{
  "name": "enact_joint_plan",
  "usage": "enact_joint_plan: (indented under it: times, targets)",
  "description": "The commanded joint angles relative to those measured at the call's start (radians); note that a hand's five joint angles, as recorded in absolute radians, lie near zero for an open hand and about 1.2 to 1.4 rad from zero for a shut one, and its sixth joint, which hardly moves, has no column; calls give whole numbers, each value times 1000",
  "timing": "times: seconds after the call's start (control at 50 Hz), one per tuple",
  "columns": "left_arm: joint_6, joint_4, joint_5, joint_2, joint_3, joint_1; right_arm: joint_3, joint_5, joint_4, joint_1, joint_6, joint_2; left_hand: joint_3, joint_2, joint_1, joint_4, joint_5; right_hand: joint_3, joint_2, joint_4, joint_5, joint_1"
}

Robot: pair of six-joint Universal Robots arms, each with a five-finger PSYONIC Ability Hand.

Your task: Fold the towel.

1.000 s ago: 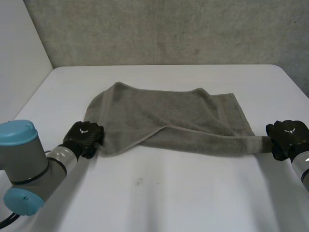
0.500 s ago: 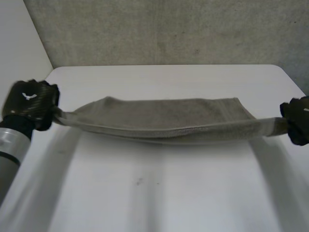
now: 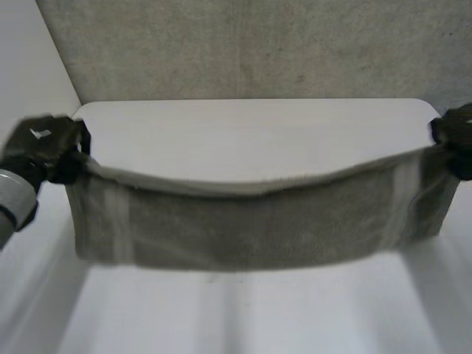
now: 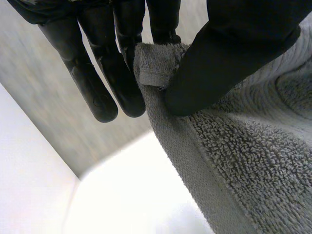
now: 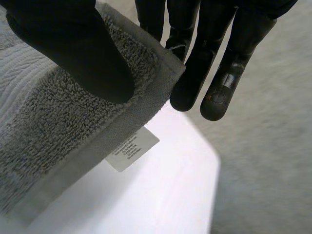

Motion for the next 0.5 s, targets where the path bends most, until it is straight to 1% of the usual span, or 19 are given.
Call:
enact_joint_plan:
  times: [0.02,0.04,0.08,0.1,0.14,0.16,0.2,0.22,0.24,0.26,0.28,0.3,0.32,0.36,0.38,0.42,0.44,0.46,0.5]
  targets:
    - [30,-3,-16,-304,182,-16,-169,144,-6,103,-50,294,182,180,221,178,195,211,219,202,240,426]
    - [30,-3,-16,-304,183,-16,-169,144,-6,103,-50,294,182,180,221,178,195,211,219,202,240,426]
    - [50,-4,-18,-373,303,-32,-273,181,-16,126,-48,378,182,180,221,178,195,211,219,202,240,426]
    - [50,-4,-18,-373,304,-32,-274,181,-16,126,-48,378,182,180,221,178,195,211,219,202,240,426]
    - [56,-3,-30,-411,447,-52,-408,217,-40,169,-42,438,182,180,221,178,195,211,219,202,240,426]
    - [56,-3,-30,-411,448,-52,-409,218,-40,169,-42,438,182,180,221,178,195,211,219,202,240,426]
    - [50,5,-60,-413,588,-70,-540,274,-109,211,-34,448,182,180,221,178,195,211,219,202,240,426]
    - [50,5,-61,-413,589,-70,-541,274,-109,211,-34,448,182,180,221,178,195,211,219,202,240,426]
    - [40,8,-77,-410,659,-79,-589,302,-161,223,-31,441,182,180,221,178,195,211,219,202,240,426]
    - [39,8,-78,-410,660,-79,-628,326,-242,234,-25,423,182,180,221,178,195,211,219,202,240,426]
    - [29,12,-91,-404,732,-93,-628,327,-243,234,-25,423,182,180,221,178,195,211,219,202,240,426]
    - [14,28,-103,-396,792,-102,-646,342,-334,241,-13,393,182,180,221,178,195,211,219,202,240,426]
    - [13,28,-104,-396,793,-102,-647,342,-335,241,-13,392,182,180,221,178,195,211,219,202,240,426]
    - [-31,84,-117,-366,860,-108,-622,343,-530,243,33,313,182,180,221,178,195,211,219,202,240,426]
    - [-31,85,-117,-365,861,-108,-622,343,-531,243,33,313,182,180,221,178,195,211,219,202,240,426]
    - [-86,158,-131,-326,851,-105,-564,346,-665,244,93,255,182,180,221,178,195,211,219,202,240,426]
    - [-86,158,-131,-326,851,-105,-564,346,-666,244,93,254,182,180,221,178,195,211,219,202,240,426]
    - [-117,184,-142,-307,827,-104,-532,345,-686,244,117,239,182,180,221,178,195,211,219,202,240,426]
    - [-141,206,-148,-292,789,-99,-506,345,-683,244,137,230,182,180,221,178,195,211,219,202,240,426]
